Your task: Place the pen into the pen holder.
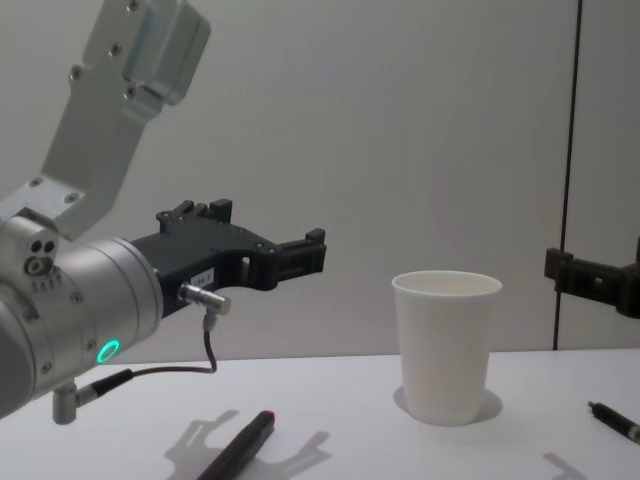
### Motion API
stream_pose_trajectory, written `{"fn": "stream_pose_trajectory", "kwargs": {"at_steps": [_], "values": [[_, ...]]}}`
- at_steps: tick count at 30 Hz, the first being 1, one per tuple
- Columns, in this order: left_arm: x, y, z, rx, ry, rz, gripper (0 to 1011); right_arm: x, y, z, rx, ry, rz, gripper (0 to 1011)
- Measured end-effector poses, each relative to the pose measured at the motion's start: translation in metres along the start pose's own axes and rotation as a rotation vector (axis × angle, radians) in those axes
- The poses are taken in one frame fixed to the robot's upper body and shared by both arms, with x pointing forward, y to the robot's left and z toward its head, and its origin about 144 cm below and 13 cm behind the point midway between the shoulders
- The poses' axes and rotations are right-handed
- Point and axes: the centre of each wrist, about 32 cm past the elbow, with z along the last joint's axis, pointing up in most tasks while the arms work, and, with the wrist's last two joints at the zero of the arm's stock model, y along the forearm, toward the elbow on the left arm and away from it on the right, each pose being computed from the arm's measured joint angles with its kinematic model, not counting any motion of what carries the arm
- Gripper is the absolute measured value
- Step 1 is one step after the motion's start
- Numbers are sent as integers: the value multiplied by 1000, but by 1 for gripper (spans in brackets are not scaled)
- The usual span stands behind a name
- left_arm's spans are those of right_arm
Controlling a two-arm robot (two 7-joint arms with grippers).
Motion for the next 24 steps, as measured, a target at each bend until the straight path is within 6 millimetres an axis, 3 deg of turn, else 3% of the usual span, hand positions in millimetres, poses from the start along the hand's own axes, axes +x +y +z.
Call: {"fn": "stream_pose_trajectory", "kwargs": {"at_steps": [14, 24], "values": [[0, 0, 0, 0, 0, 0, 1001, 1, -1, 0, -3, -2, 0, 1001], [0, 0, 0, 0, 0, 0, 1001, 2, -14, -1, -29, -1, -21, 1001]]}}
